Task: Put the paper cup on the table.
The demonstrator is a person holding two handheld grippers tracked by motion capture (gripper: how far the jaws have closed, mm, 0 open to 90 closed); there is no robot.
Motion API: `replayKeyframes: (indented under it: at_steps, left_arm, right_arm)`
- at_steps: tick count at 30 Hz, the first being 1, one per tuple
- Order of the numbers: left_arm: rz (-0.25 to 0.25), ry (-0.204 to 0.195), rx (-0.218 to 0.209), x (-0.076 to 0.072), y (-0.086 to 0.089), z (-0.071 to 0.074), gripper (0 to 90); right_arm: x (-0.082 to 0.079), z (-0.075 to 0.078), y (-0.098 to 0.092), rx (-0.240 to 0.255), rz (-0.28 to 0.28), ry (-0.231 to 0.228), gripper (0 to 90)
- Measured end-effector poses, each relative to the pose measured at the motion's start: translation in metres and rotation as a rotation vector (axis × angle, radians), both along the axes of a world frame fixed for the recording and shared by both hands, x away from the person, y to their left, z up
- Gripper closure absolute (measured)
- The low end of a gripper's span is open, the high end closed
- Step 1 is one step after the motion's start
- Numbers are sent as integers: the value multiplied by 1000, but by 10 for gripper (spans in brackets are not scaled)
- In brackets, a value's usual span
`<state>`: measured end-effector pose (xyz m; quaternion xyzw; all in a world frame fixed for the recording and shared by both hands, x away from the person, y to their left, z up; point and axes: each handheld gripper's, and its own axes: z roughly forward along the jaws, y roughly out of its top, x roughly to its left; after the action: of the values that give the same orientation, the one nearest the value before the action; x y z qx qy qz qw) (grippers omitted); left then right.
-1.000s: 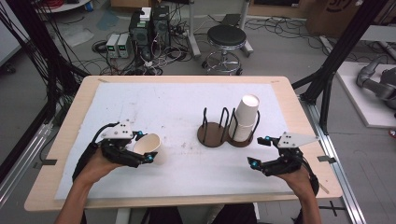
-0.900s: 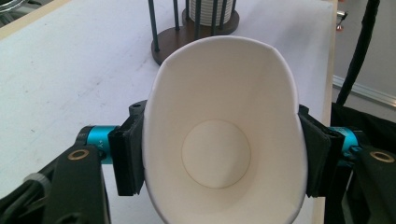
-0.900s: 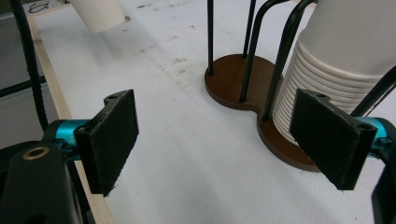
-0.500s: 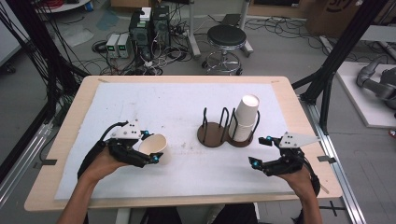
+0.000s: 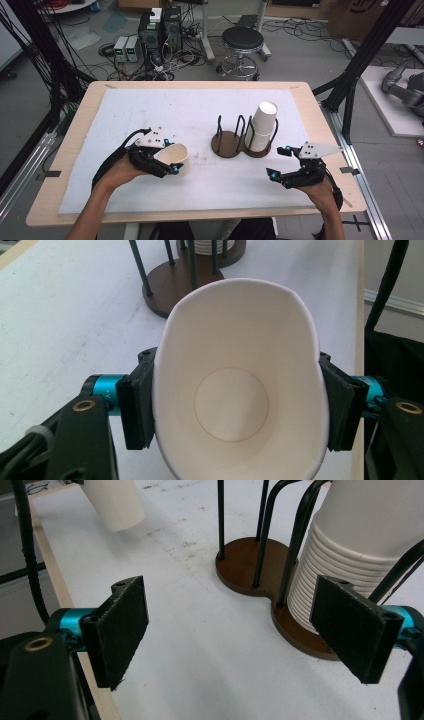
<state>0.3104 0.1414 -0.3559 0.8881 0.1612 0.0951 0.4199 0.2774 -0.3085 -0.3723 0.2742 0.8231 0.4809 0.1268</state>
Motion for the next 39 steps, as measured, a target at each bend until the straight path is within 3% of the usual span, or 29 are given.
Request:
replayKeyframes:
  at_steps: [14,22,28,39]
  left_arm:
    - [-34,1,69,12,-23,-2,308]
    - [-48,2,73,20,-33,-9,308]
    - [-64,3,108,22,-44,-16,308]
    - [-60,2,136,25,-51,-22,308]
  right_arm:
    - [1,-2,-1,-1,-2,4,162]
    - [2,-4,-2,3,-4,12,161]
    - [2,-6,-1,3,-6,17,162]
    - [1,-6,-2,6,-6,18,161]
